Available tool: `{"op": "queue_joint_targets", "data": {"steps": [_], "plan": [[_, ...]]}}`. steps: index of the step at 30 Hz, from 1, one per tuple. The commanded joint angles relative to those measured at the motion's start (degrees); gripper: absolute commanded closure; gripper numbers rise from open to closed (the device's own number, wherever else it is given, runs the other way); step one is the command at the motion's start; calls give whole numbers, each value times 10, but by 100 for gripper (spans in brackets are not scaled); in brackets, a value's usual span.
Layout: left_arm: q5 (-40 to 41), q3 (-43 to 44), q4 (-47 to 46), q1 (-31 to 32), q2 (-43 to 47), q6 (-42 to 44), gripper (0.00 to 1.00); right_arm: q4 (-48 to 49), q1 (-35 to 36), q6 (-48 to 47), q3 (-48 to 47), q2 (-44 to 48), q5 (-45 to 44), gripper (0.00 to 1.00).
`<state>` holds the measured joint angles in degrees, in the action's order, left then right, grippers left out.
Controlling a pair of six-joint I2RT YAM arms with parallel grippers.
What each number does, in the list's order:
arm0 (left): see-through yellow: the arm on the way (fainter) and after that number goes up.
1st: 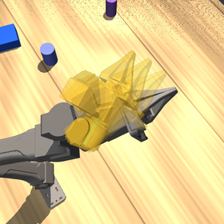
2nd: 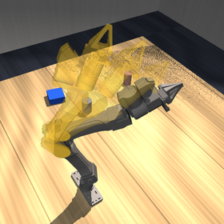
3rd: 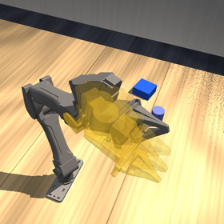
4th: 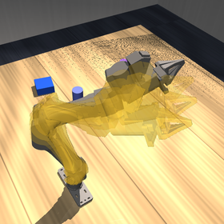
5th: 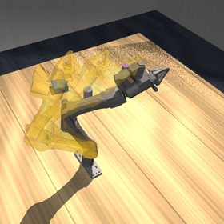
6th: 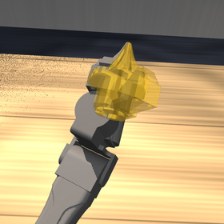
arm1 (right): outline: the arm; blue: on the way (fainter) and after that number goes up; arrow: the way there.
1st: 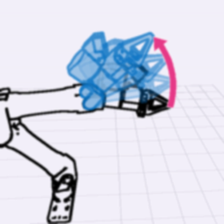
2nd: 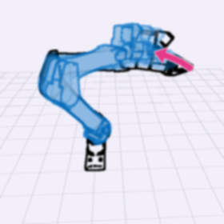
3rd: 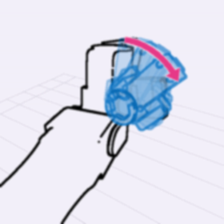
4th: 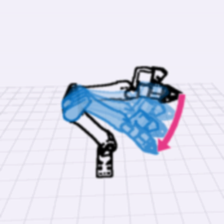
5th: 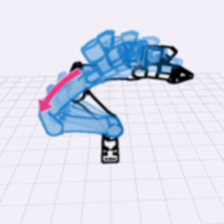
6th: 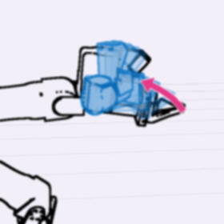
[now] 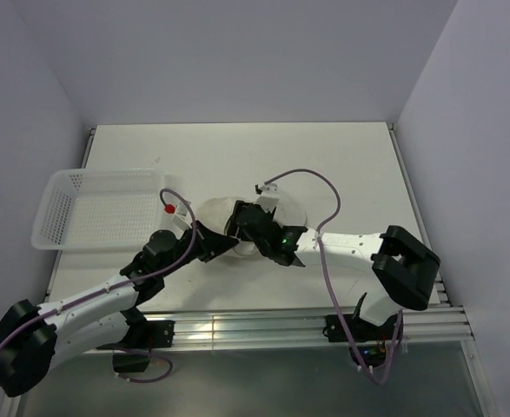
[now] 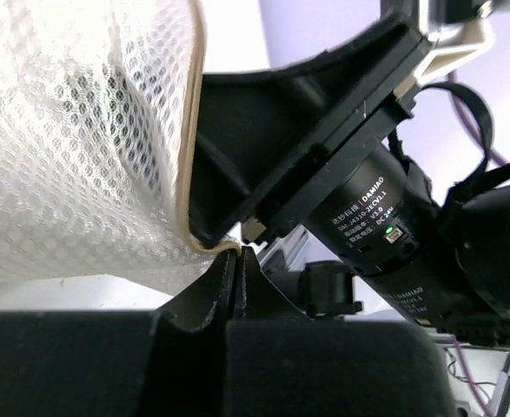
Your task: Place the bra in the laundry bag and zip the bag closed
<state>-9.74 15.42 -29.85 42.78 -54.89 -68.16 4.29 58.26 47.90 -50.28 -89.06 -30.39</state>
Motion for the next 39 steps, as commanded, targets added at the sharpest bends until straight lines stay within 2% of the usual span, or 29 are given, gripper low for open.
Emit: {"op": "queue_joint_targets", "data": {"steps": [1, 10, 13, 17, 20, 23, 29, 33, 39], "plan": [[28, 8, 22, -7, 51, 15, 100, -18, -10, -49, -18, 73, 8, 27], [43, 22, 46, -15, 58, 29, 100, -50, -39, -75, 11, 175, 61, 12], [44, 22, 44, -17, 58, 31, 100, -45, -66, -50, 57, 197, 47, 12], [52, 29, 60, -17, 68, 42, 100, 25, -147, 34, 157, 208, 118, 13], [54, 28, 67, -17, 78, 47, 100, 78, -197, 54, 186, 198, 143, 12], [55, 24, 71, -17, 81, 48, 100, 95, -230, 59, 182, 170, 172, 7], [53, 19, 75, -17, 83, 47, 100, 170, -237, 83, 200, 170, 188, 4], [49, 15, 69, -17, 76, 45, 100, 180, -247, 104, 199, 140, 205, 0], [46, 22, 74, -17, 76, 51, 100, 187, -270, 137, 188, 107, 220, 0]]}}
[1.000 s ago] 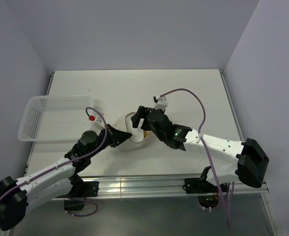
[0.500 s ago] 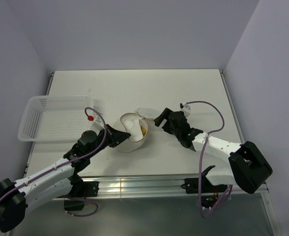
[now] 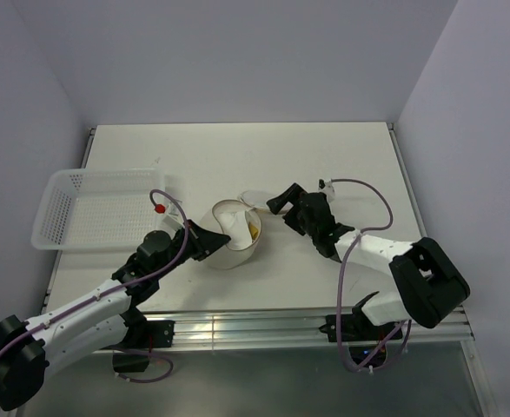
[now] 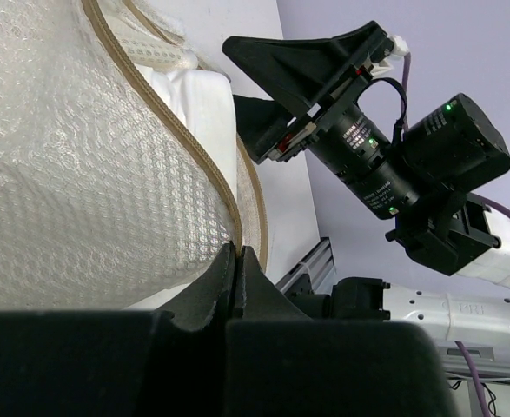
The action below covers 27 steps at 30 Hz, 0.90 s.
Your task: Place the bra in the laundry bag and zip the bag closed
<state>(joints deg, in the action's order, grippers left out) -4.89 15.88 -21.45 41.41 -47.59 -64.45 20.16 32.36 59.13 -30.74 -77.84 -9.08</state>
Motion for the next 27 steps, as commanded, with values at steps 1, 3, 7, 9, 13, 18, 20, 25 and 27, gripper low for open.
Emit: {"op": "queue_joint_targets", "data": {"steps": [1, 3, 7, 9, 13, 18, 20, 25, 27], "plan": [[0, 20, -4, -3, 5, 18, 100, 30, -12, 32, -7, -8, 5, 0], [5, 24, 2, -2, 7, 23, 100, 30, -17, 36, -18, -23, 6, 1], [9, 31, 14, -3, 11, 34, 100, 49, -32, 38, -48, -62, 7, 5], [13, 34, 24, -3, 15, 37, 100, 57, -38, 39, -62, -81, -9, 13], [21, 42, 40, -3, 20, 48, 100, 129, -32, 28, -31, -52, -105, 69], [17, 59, 33, -4, -6, 64, 100, 146, -14, -72, 8, 57, -187, 100], [20, 81, 39, -5, -21, 80, 100, 137, 10, -113, 16, 127, -210, 100], [-3, 206, 69, -12, -50, 132, 100, 191, 131, -320, 52, 282, -295, 100], [-7, 233, 86, -11, -65, 145, 100, 186, 150, -339, 67, 323, -291, 100]]}}
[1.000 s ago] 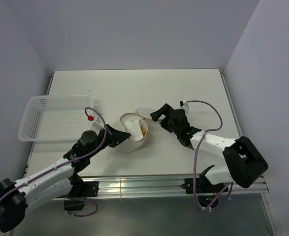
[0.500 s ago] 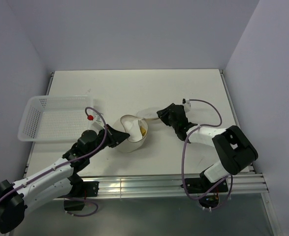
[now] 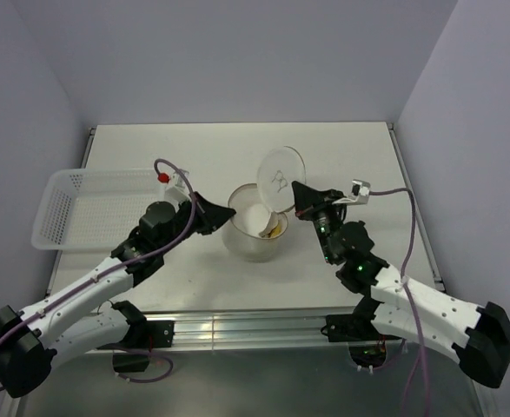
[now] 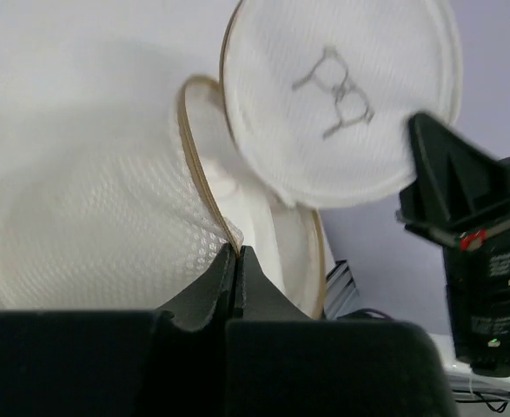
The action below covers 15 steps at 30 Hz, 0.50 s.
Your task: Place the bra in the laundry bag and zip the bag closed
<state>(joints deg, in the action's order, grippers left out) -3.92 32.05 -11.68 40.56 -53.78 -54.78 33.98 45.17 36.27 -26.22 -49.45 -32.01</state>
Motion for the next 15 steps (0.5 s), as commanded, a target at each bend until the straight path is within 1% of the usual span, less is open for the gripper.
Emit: {"op": "queue_joint_targets", "data": {"steps": [1, 4, 6, 8, 10, 13, 14, 15], "plan": [[-11, 79, -3, -3, -12, 59, 100, 26, 23, -114, 26, 53, -68, 100], [4, 75, 29, -14, -34, 63, 100, -10, 33, -143, 42, 70, -90, 100], [-33, 64, -7, -27, -57, 55, 100, -31, 37, -154, 45, 82, -107, 100], [-35, 66, -21, -28, -81, 59, 100, -46, 43, -171, 45, 107, -125, 100], [-35, 87, -14, -29, -107, 71, 100, -58, 54, -203, 38, 126, -144, 100], [-36, 100, -24, -29, -134, 80, 100, -52, 71, -264, 23, 129, -176, 100], [-41, 101, -29, -28, -140, 82, 100, -47, 76, -284, 20, 126, -177, 100], [-48, 102, -33, -28, -147, 81, 100, -41, 84, -324, 14, 122, -170, 100]]}}
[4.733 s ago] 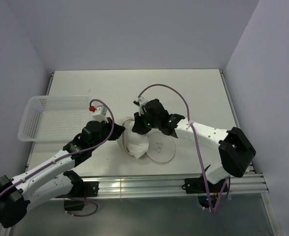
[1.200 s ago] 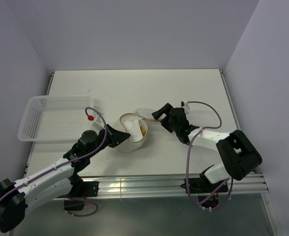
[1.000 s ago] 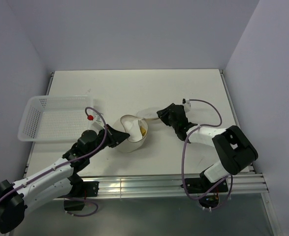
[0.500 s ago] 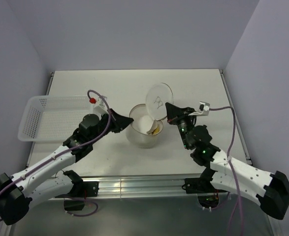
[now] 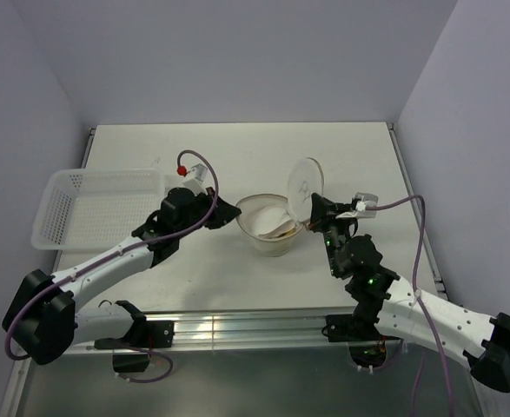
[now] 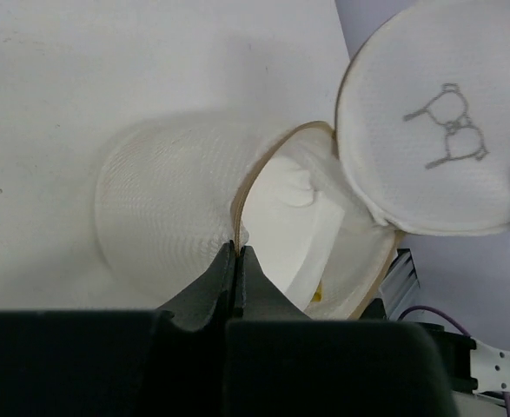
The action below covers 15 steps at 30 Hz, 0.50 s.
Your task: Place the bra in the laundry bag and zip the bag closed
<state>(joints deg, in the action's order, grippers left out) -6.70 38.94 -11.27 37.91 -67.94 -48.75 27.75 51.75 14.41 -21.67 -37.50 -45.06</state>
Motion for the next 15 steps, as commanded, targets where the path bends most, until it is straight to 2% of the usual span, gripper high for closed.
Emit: {"op": "queue_joint_targets", "data": {"steps": [1, 6, 9, 10, 11, 13, 14, 15], "plan": [[-24, 33, -48, -2, -17, 17, 100, 33, 33, -123, -35, -12, -35, 100], [-36, 29, -60, -3, -35, 23, 100, 81, 115, -281, -64, -97, -28, 100], [-40, 32, -49, -11, -40, 24, 100, 70, 175, -359, -105, -219, -41, 100], [-45, 30, -49, -13, -40, 23, 100, 84, 190, -378, -113, -245, -78, 98], [-50, 29, -50, -21, -40, 21, 100, 104, 213, -416, -121, -266, -98, 93], [-61, 24, -51, -32, -37, 16, 100, 131, 228, -433, -127, -299, -114, 70], [-64, 22, -49, -36, -34, 15, 100, 119, 230, -411, -134, -299, -103, 59], [-67, 16, -50, -39, -29, 14, 100, 59, 231, -387, -140, -284, -83, 49]]}}
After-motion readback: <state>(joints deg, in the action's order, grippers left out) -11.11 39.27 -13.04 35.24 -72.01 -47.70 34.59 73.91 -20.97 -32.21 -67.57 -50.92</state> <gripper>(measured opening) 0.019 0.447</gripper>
